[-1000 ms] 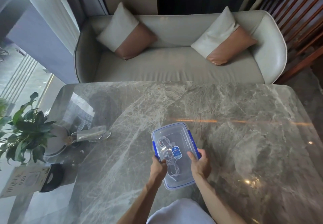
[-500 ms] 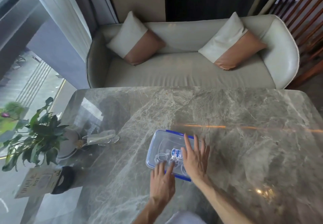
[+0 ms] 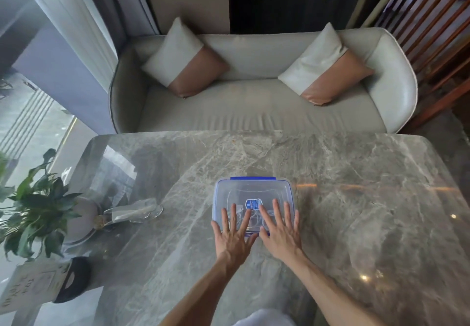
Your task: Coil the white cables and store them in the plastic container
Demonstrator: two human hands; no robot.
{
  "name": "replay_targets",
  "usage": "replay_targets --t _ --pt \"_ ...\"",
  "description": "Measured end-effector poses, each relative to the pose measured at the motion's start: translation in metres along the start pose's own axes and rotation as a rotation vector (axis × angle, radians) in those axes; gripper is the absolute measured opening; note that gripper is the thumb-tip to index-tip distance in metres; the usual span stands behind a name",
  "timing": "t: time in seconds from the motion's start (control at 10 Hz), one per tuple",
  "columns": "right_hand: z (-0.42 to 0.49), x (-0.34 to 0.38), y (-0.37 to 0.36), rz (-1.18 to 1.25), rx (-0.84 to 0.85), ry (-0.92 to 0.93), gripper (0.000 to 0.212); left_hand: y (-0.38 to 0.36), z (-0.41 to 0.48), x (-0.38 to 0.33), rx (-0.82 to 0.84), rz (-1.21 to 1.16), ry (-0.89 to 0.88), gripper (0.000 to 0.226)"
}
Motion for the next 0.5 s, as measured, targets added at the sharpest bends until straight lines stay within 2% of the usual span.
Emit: replay_targets --t 0.3,0.4,0.5 --pt "-0.003 0.002 0.031 0.12 0.272 -0.029 0.06 0.034 -0.003 0.002 0.259 0.052 0.012 0.08" --pt "-0.01 0.008 0.062 0.093 0.408 -0.012 0.054 0.073 -0.014 0.007 0.226 -0.028 -0.014 0.061" --pt "-0.02 0.002 0.111 0.138 0.351 -0.048 0.06 0.118 -0.024 0.023 0.096 -0.1 -0.023 0.043"
Point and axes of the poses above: each hand's wrist, its own z-axis towards the middle knuckle, its own y-axis out of the back of the hand, x = y × z, the point moved 6 cm from there along z, towards the middle knuckle, and after that the axes turned 15 degrees about x, right-handed, at the moved point
